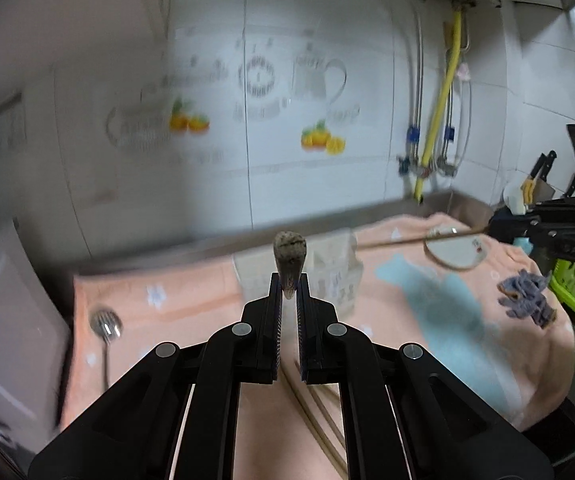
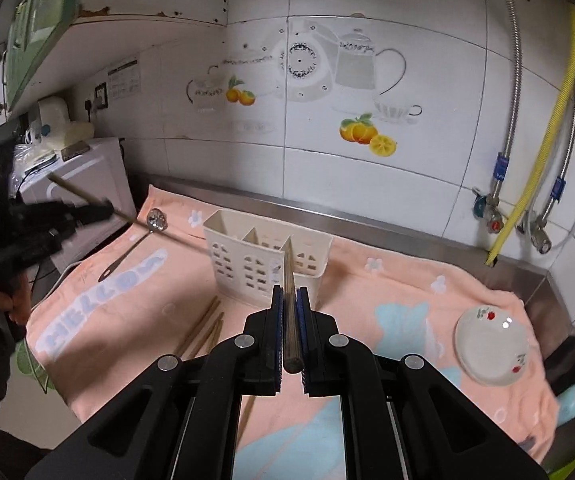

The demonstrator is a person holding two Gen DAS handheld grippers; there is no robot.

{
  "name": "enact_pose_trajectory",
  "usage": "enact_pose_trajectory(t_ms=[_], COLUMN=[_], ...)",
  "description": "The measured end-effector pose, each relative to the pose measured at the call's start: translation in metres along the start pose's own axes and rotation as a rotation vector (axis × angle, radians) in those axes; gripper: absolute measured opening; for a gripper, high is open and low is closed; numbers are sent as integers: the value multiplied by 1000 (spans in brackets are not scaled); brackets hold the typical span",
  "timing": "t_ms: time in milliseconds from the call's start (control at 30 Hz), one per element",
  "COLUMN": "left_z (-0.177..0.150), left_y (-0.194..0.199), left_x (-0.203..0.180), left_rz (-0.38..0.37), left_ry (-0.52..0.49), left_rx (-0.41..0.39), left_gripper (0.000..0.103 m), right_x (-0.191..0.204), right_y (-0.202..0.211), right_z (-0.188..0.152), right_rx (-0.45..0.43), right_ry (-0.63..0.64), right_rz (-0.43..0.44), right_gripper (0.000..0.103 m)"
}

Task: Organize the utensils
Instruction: 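Lower both chopsticks into the white holder and open both tools, then return both tools to the chopsticks and close each on one chopstick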

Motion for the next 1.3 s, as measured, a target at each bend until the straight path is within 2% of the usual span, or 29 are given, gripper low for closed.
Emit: enact_pose_trajectory(t_ms=[100,167,367,567,733,833,967,1033,1067,1133,1300], left_z=[22,31,37,31,22,21,22,24,24,27,29], left_y=[-6,-17,-70,-120,-148,-154,-154,-151,-149,-140,-105], left_x=[-2,-4,-10,-9,-6,-4,-4,-4,-3,1,6], left_rz=[16,20,22,-8,-22,-22,-23,-25,-23,-5,6], left_ry=[-25,-52,-131,-142,-132,-124,-120,-118,-115,-106,-67], left_rx=[-17,-1,125,266,341,347,335,321,314,284,210], left_gripper=[6,6,6,6,6,7,9,11,13,26,36], right_x=[-6,-9,-18,-34,-42,-44,-46,-45,-44,-41,-23], right_y=[-7,-18,-50,-95,-123,-133,-134,-130,-127,-113,-78], right_z=[11,16,31,39,39,44,52,57,59,65,53], right_rx=[55,112,243,389,471,468,421,394,378,318,207], right_ry=[23,25,28,4,-2,-10,-37,-32,-31,-27,-32], right_rz=[-18,-1,10,17,12,13,33,31,34,35,57], right_gripper=[7,7,7,7,7,7,9,13,18,22,23])
Point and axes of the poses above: each gripper's, at about its wrist camera, not at the fingertips, and y roughly against the way its jaws point, x to its left, z to its top, the point moved 8 cm from there along -y, roughly the way its jaws point, and after that the axes turned 13 degrees about z, right-handed, at the moved point
